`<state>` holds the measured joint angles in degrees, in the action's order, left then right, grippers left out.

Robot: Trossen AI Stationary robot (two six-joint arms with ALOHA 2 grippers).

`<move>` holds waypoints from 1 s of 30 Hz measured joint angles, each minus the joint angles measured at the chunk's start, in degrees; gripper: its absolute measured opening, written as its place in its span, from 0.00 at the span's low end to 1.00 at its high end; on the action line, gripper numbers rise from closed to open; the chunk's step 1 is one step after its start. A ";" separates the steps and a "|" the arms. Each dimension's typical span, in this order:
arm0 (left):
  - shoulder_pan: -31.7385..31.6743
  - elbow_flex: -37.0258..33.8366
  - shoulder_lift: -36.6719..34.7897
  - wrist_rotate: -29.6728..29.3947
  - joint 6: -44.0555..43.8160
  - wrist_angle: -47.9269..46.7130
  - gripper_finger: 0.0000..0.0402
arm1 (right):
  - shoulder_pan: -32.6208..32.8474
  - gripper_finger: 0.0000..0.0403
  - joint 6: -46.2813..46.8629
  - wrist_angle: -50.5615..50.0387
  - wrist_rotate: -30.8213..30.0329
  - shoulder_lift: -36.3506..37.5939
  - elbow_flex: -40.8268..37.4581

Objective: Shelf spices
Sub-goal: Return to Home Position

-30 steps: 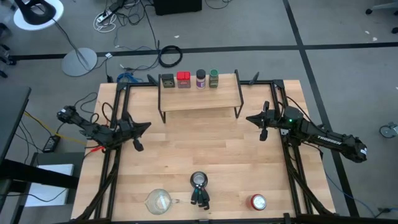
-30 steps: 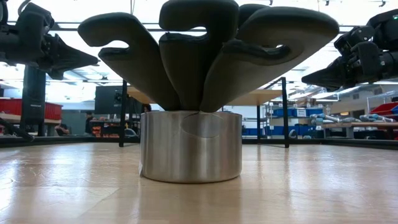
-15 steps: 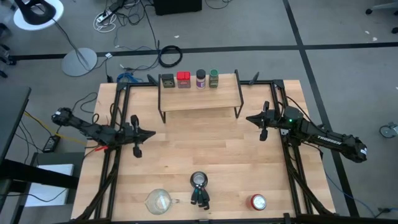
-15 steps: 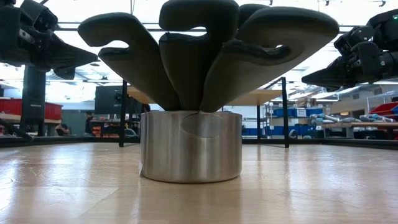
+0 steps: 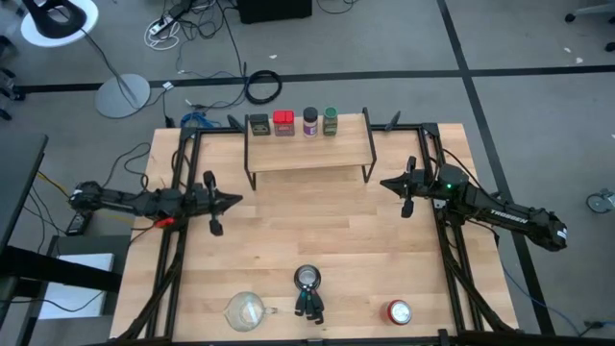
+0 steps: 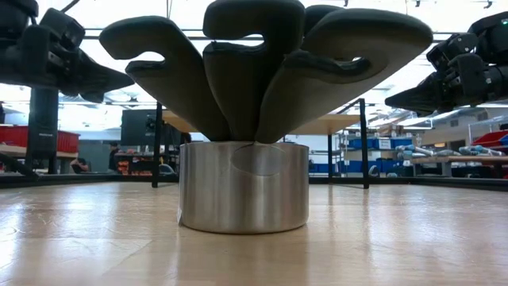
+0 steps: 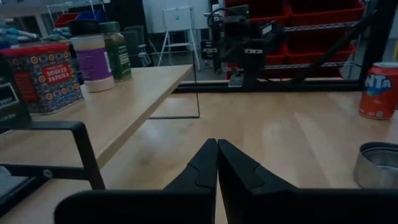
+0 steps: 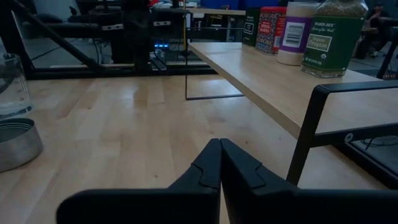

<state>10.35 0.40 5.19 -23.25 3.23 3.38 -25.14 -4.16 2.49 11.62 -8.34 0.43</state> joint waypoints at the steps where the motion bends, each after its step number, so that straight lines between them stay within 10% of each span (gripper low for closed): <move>1: -0.81 0.00 0.00 0.79 -0.41 -0.05 0.04 | 0.01 0.02 0.00 0.00 0.00 0.00 0.00; 30: -4.74 0.00 0.00 3.42 -1.12 0.01 0.04 | 0.00 0.02 -0.02 0.38 0.00 0.00 0.00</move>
<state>5.61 0.40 5.19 -19.84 2.11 3.39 -25.14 -4.19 2.87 11.62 -8.34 0.43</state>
